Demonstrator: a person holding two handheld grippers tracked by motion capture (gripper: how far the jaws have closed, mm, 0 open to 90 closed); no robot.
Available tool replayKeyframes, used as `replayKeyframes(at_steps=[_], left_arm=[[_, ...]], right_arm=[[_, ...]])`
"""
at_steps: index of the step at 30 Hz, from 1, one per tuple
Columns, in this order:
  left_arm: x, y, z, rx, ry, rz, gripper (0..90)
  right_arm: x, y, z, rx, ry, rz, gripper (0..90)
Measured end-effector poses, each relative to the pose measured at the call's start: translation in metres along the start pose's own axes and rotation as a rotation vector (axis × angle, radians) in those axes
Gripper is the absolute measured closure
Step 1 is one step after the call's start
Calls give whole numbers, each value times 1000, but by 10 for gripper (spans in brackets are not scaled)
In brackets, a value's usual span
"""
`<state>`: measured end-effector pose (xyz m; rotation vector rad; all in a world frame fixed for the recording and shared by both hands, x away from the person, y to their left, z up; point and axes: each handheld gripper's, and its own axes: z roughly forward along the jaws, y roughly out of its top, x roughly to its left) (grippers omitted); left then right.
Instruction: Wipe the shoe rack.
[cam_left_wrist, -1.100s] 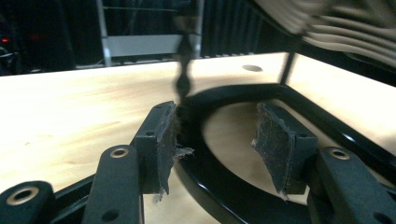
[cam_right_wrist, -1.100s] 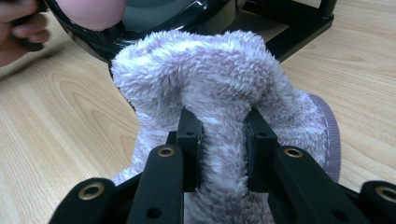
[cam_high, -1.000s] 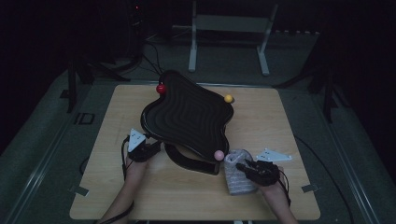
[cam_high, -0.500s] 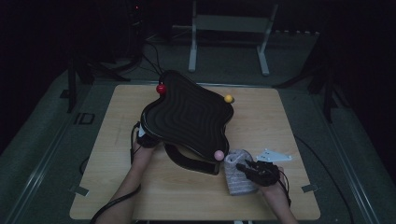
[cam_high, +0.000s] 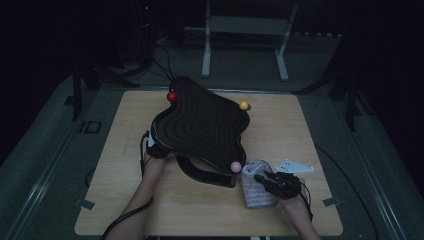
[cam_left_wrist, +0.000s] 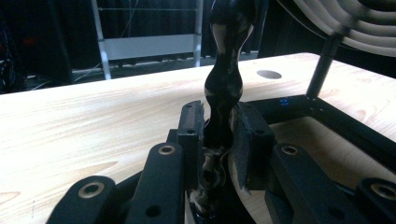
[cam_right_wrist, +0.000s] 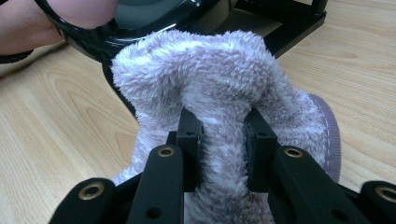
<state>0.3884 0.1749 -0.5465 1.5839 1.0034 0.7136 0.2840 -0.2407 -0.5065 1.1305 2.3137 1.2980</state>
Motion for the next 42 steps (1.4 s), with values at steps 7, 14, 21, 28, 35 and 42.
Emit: replayKeyframes(at_steps=[7, 14, 21, 28, 35, 42], left_arm=[[-3, -4, -14, 4, -10, 13, 747], [-8, -8, -28, -1, -19, 10, 748], [-11, -10, -42, 15, -35, 32, 747], [-13, -13, -57, 24, -64, 31, 752], [-19, -17, -71, 21, -86, 44, 751], [-32, -19, -85, 35, -133, 75, 751]], right_arm=[[1, 7, -18, -26, -12, -17, 727], [15, 36, -54, -141, 13, -43, 726], [43, 57, -43, -129, 56, -105, 641], [39, 52, -23, -72, 42, -83, 580], [30, 55, -25, -67, 9, -99, 638], [11, 55, -26, -86, -23, -65, 666]])
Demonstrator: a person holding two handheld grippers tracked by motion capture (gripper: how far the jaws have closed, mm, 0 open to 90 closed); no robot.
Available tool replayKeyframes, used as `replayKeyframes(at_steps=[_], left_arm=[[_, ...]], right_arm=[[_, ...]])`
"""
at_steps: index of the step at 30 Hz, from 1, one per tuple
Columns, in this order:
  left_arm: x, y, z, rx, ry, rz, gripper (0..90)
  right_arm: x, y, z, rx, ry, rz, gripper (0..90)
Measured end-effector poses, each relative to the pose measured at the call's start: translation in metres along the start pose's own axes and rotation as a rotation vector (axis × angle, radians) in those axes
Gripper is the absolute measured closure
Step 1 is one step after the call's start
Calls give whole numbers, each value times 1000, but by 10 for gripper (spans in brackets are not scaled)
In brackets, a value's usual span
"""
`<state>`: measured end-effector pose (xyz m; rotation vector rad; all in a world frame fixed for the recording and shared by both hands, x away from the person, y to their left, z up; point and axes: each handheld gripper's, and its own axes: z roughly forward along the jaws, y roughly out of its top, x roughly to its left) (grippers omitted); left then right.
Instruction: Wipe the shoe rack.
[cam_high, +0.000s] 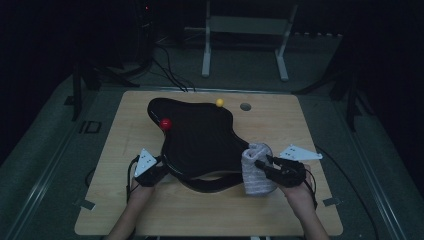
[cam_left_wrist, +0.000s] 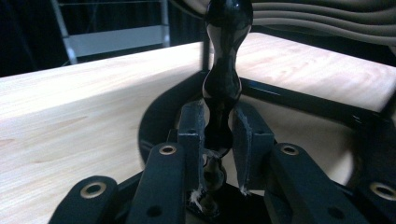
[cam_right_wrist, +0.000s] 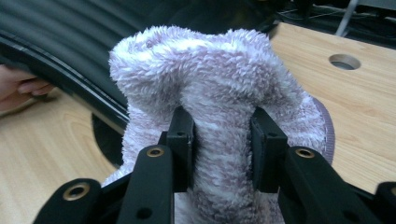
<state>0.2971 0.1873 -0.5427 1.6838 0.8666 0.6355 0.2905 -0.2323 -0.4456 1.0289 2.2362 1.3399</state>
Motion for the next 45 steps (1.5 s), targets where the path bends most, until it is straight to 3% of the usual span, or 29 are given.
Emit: replayKeyframes(at_steps=[7, 10, 12, 18, 21, 23, 29, 33, 37, 39, 45], left_arm=[[-11, -2, -5, -6, -54, -5, 751], [-17, -2, -6, -3, -65, 4, 750], [-20, -2, -6, 1, -66, 34, 750], [-23, -1, -6, 6, -66, 40, 742], [-22, 4, -8, 14, -48, 6, 627], [-21, 12, -15, -8, -42, -1, 588], [-19, 50, -36, -140, -50, -23, 565], [-18, 69, -38, -149, -40, 8, 533], [-20, 73, -35, -148, -58, 8, 549], [-21, 74, -34, -156, -67, -3, 596], [-25, 78, -34, -170, -68, 21, 738]], right_arm=[[-18, 2, 1, 4, -13, 23, 673], [-26, 4, 3, 3, -27, 31, 681], [-29, 5, 5, -2, -42, 32, 686], [-37, 9, 12, -7, -66, 29, 695], [-38, 10, 13, -6, -62, 29, 695], [-38, 9, 13, -9, -62, 27, 695], [-39, 5, 12, -12, -61, 35, 697], [-38, 5, 12, -8, -67, 32, 698], [-37, 6, 11, -11, -70, 34, 707], [-34, 6, 9, -14, -76, 31, 710], [-12, 7, -7, -70, -38, -4, 711]])
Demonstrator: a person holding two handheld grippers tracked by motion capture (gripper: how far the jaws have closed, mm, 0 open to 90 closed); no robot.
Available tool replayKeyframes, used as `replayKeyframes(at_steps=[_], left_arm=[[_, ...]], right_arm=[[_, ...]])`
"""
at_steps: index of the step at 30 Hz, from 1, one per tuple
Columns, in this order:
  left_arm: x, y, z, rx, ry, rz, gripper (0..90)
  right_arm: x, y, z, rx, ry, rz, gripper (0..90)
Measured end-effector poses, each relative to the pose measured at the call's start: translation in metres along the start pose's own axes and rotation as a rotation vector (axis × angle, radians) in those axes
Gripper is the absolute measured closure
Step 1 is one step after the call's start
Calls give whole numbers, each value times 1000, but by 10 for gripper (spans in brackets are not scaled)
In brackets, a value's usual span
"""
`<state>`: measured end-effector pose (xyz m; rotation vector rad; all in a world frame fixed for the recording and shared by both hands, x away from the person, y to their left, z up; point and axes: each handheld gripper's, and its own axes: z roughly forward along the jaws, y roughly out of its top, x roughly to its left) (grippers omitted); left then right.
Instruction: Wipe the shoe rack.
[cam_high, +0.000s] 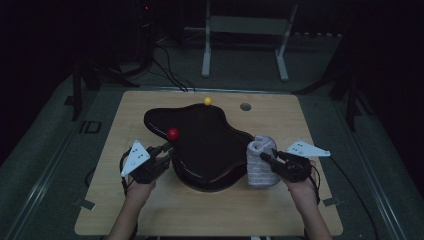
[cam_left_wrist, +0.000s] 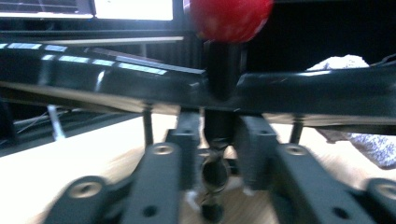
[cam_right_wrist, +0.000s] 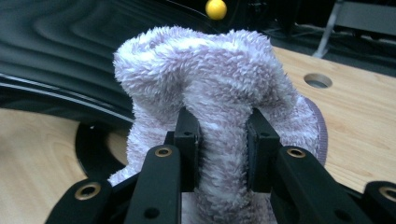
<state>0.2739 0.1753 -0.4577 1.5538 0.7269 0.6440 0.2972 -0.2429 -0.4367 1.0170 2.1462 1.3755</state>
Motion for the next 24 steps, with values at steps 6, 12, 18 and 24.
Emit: replayKeyframes(at_steps=[6, 12, 18, 24], left_arm=[[1, 0, 0, 2, -6, -3, 751], [4, -2, 0, -10, -34, -12, 752], [5, -3, 1, -15, -41, -15, 752], [4, -3, 0, -14, -42, -12, 751]], right_arm=[[4, -10, 10, 27, 2, 5, 711], [-3, -33, 19, 58, 4, 55, 721], [-5, -48, 24, 136, -7, 64, 721], [-1, -32, 1, 32, 7, 76, 721]])
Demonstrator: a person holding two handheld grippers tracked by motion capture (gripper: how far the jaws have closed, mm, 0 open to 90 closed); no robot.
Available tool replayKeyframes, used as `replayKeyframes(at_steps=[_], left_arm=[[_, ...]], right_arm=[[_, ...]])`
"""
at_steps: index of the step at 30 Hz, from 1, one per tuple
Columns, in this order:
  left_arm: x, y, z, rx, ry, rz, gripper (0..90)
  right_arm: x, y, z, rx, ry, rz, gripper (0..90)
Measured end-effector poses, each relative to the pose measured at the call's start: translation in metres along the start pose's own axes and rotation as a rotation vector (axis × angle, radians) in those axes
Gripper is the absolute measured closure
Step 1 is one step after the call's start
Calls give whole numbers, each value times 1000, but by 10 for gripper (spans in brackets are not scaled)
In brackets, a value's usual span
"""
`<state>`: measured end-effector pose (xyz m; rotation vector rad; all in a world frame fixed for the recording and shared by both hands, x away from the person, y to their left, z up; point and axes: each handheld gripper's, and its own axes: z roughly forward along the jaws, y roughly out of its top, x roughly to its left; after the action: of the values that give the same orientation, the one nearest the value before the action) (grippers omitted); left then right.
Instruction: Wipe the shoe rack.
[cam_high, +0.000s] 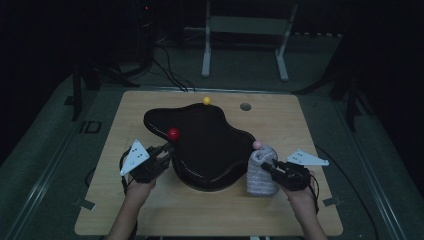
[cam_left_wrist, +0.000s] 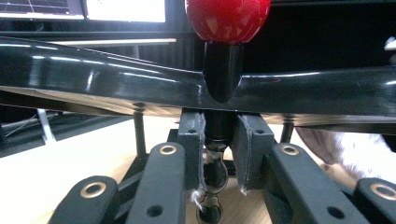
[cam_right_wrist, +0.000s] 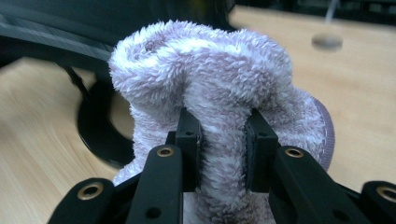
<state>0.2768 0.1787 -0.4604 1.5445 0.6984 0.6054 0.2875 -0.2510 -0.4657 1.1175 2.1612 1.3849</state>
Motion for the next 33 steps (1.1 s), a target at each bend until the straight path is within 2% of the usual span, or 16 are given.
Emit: replayKeyframes(at_steps=[1, 3, 4, 8, 11, 14, 16, 19, 23, 24, 26, 28, 30, 33], left_arm=[[0, 0, 0, 1, -4, 0, 752], [1, 0, -1, 0, -19, 1, 752], [2, -1, -1, -4, -29, -14, 752], [5, -1, -1, -4, -53, -30, 750], [4, 0, -1, 2, -51, -13, 751], [2, 0, -1, 3, -36, 7, 752], [1, 0, -1, 1, -36, 8, 753], [0, -1, 0, -4, -44, 6, 753], [-2, 0, 0, 2, -45, 10, 753], [-2, 0, 0, 4, -46, 16, 753], [-3, 0, 1, 3, -50, 12, 753], [-3, 0, 1, 1, -50, 8, 753], [-4, -1, 1, 0, -57, 3, 752], [-6, 0, 2, 2, -65, 9, 753]], right_arm=[[2, 3, -2, -22, 12, -2, 722], [5, 7, -2, -29, 2, -23, 722], [6, 7, 0, -27, 1, -23, 722], [10, 1, 17, 15, -18, -45, 721], [10, -4, 23, 44, -44, -54, 722], [11, -9, 23, 75, -42, -34, 722], [17, -4, 17, 52, -35, -50, 722], [22, 7, 8, -15, -10, -49, 721], [24, 7, 20, 0, -20, -62, 721], [23, 6, 23, 1, -25, -52, 721], [21, 2, 28, 40, -37, -41, 721], [22, 1, 28, 47, -38, -32, 721], [24, 4, 23, 32, -30, -40, 720], [31, 13, 15, -22, 3, -53, 719]])
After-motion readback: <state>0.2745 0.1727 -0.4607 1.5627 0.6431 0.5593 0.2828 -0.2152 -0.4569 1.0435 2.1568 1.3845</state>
